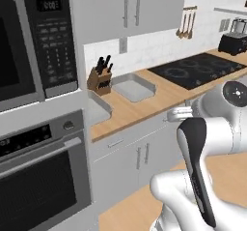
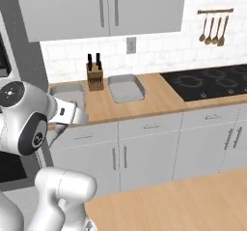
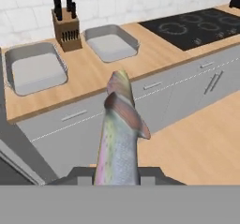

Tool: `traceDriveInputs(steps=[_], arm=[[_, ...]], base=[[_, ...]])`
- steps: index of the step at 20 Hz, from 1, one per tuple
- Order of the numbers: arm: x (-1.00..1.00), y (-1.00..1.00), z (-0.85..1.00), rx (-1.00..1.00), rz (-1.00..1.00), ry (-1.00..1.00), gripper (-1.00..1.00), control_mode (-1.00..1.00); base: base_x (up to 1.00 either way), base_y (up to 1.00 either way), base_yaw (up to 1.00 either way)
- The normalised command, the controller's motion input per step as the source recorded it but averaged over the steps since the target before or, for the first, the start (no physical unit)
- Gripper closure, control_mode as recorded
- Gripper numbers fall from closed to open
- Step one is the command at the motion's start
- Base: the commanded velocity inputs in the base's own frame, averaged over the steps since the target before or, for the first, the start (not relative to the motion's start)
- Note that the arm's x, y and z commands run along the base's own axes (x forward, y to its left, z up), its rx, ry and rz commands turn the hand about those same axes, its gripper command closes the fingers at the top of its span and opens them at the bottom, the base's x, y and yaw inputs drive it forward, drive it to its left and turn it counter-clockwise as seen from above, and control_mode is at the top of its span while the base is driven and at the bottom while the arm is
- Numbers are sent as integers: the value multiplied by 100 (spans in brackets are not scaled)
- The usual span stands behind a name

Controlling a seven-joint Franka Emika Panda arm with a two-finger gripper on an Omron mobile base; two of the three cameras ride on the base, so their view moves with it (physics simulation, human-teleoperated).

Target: Place one bell pepper and one fish in each tupperware on the nearby counter, to pack two identical lunches.

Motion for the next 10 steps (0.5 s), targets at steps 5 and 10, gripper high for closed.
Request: traceDriveInputs(steps=[5,10], arm=[[0,0,0,0,0,0,100,100],[0,0,0,0,0,0,100,100]], base=[[100,-95,21],[100,-36,48]])
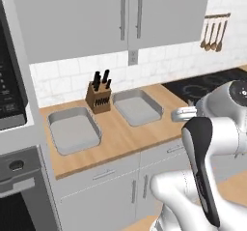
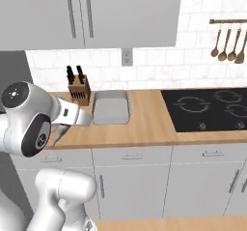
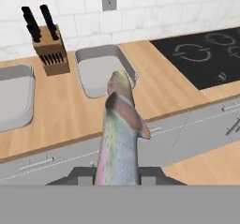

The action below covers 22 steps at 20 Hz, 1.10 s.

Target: Place one bell pepper and one fish in each tupperware on the nearby counter, to pack two identical lunches.

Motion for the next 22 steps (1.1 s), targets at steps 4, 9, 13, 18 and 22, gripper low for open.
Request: traceDriveInputs(steps=[4,9,13,18,22], arm=[[0,0,0,0,0,0,100,100],[100,-8,-38,0,4,5,100,-100],[84,-16,-50,0,2,1,100,-100],[96,-4,-52,0,1,0,100,-100],[100,0,-35,0,0,6,100,-100]], base=[[100,-17,18],[0,0,0],[0,0,0],[0,0,0],[0,0,0]])
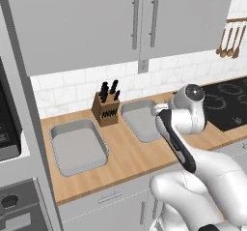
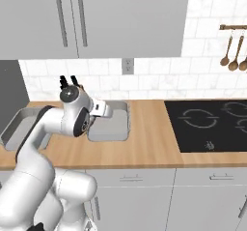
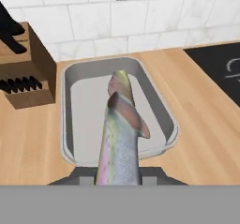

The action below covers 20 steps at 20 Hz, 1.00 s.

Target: Place one bell pepper and one fish in each tupperware on the nearby counter, to pack two identical lunches.

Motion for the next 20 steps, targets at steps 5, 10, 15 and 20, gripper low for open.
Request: traceDriveInputs(steps=[5,10,15,20], arm=[[99,-1,-10,0,0,26,100,-100],[26,0,-22,0,2,18,100,-100],[29,0,-90,-6,0,1,100,-100],[83,0,-64,0,0,-1,100,-100]], base=[[0,0,0],[0,0,0],[0,0,0],[0,0,0]])
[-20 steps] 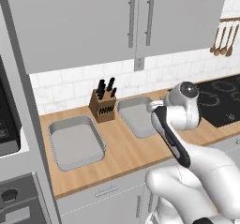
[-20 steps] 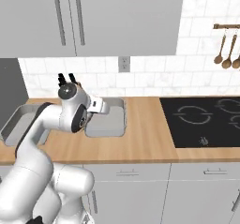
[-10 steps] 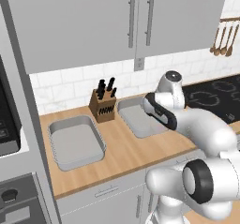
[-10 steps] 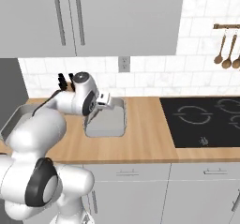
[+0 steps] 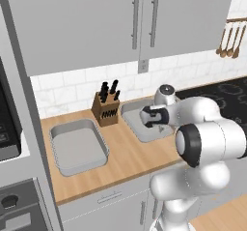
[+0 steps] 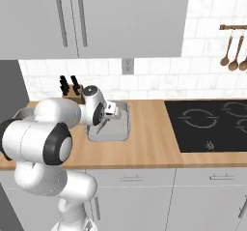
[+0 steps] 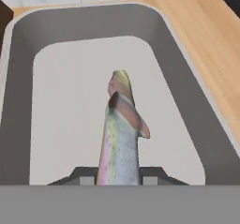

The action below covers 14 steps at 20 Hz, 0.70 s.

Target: Place one bell pepper and one fish in each tupperware on the nearby counter, to pack two identical lunches.

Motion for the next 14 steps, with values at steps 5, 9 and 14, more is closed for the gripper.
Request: traceDriveInputs(steps=[5,9,14], arm=[[99,0,-36,0,0,2,-100,-100],[84,0,-11,0,0,1,-100,-100],[47,0,-5,0,0,-1,-100,-100]], base=[[0,0,0],[0,0,0],[0,0,0]])
